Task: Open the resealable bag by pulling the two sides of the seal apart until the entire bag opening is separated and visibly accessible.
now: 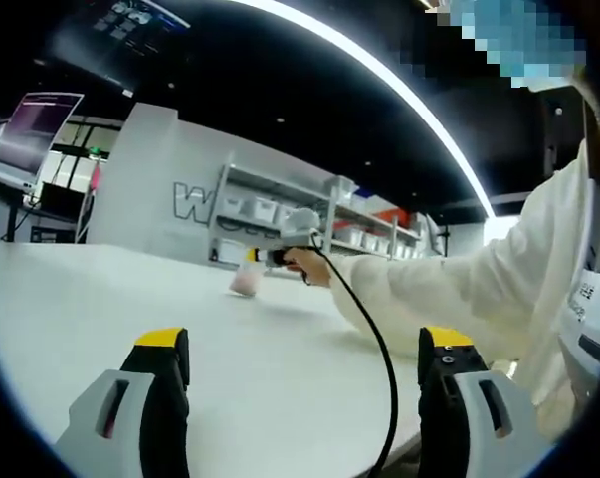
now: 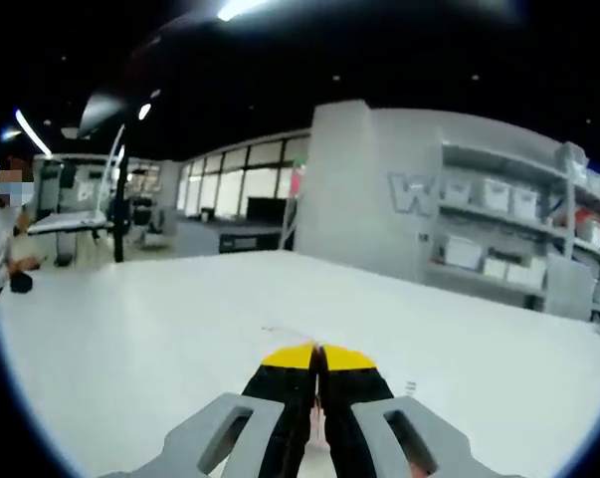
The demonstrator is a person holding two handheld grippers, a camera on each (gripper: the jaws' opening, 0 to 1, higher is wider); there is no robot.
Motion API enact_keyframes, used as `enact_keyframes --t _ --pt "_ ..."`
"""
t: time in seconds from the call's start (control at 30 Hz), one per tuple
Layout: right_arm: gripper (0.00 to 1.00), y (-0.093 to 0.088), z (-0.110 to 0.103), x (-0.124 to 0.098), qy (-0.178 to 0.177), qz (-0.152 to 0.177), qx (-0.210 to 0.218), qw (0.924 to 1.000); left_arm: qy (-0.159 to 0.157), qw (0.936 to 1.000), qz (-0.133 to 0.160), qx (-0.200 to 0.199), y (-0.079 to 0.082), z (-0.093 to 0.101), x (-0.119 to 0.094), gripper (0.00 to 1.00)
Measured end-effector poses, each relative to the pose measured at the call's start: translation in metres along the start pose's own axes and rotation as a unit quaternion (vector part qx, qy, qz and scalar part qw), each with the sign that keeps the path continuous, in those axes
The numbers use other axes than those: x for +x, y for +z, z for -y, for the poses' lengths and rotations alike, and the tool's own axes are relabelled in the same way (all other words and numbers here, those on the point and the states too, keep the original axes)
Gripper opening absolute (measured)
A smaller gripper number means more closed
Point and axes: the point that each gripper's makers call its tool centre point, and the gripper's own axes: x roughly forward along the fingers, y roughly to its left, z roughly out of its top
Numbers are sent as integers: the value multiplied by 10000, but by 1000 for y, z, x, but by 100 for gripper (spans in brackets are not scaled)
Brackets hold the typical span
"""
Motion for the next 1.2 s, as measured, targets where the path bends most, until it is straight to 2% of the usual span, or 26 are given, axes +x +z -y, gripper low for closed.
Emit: enact_keyframes --t 0.2,0.5,0.6,0.7,0.87,1.0,1.2 --pt "0 -5 -9 3 11 -94 -576 9983 10 10000 -11 16 0 -1 0 95" --pt "0 -11 -28 10 177 -249 -872 9957 6 10000 -6 4 0 -1 -1 95" --pt "0 -18 -35 8 303 -334 -813 9957 10 10000 7 0 0 -1 -1 95" --pt "0 -32 -51 7 637 -558 -554 9949 2 10000 16 4 0 0 0 95" --pt "0 -48 -66 10 876 -782 -540 9916 -2 10000 14 -4 1 -1 0 95" --pt "0 -58 -71 10 915 -909 -573 9900 -2 10000 14 -36 1 0 0 95" --pt "2 -59 -72 8 989 -947 -553 9890 3 10000 14 -50 0 0 0 95"
